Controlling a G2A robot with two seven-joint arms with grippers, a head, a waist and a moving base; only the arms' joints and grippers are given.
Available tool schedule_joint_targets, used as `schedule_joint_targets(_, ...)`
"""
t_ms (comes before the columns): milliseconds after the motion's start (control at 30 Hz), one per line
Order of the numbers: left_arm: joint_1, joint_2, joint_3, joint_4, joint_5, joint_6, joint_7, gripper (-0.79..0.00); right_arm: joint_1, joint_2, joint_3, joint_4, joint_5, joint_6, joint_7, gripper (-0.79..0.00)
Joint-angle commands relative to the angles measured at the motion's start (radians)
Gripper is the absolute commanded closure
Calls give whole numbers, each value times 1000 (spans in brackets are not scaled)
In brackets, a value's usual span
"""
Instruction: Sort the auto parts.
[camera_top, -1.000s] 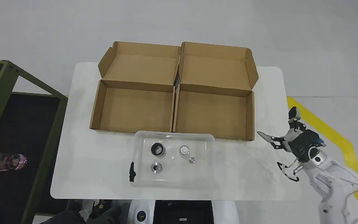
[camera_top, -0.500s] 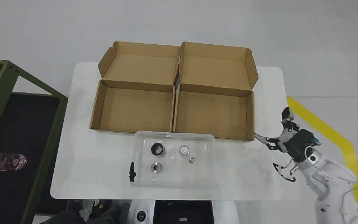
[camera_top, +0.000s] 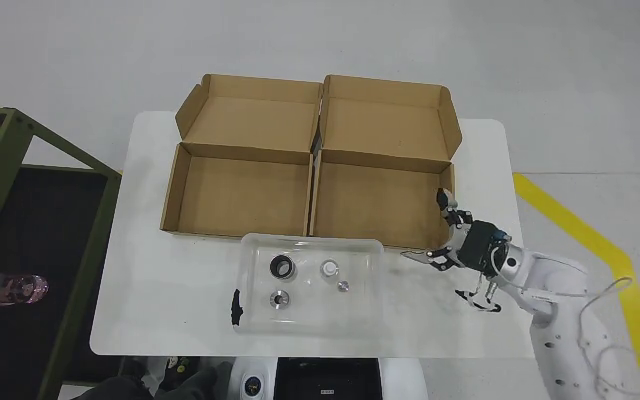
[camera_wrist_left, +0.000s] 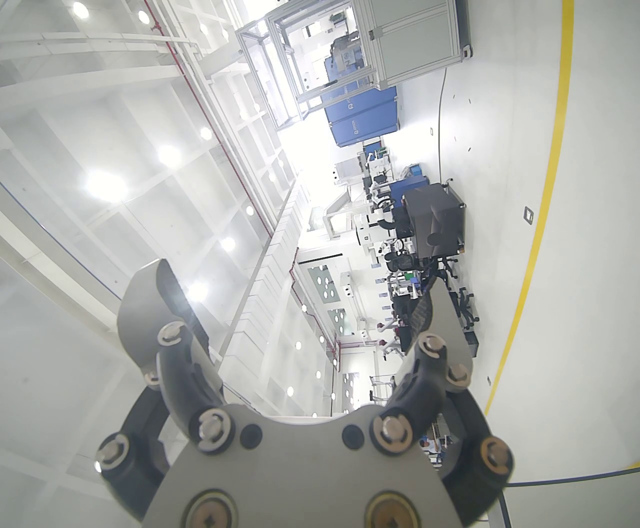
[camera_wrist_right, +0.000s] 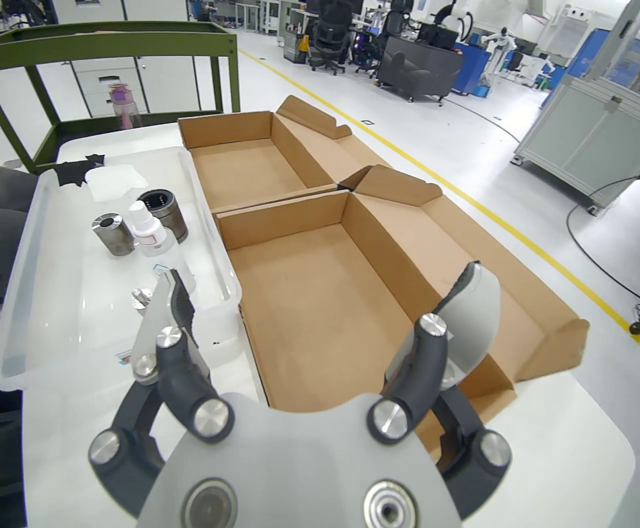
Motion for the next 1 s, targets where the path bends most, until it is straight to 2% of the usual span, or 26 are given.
schedule_joint_targets(0,0,0,0,0,0,0,0,-785,20,4,-39,3,43,0,29,-785)
schedule_joint_targets(367,0,0,0,0,0,0,0,-785,113,34,-261,-53,147,0,222,-785)
schedule_joint_targets(967,0,0,0,0,0,0,0,-785,227,59,-510,-59,92,0,350,-785)
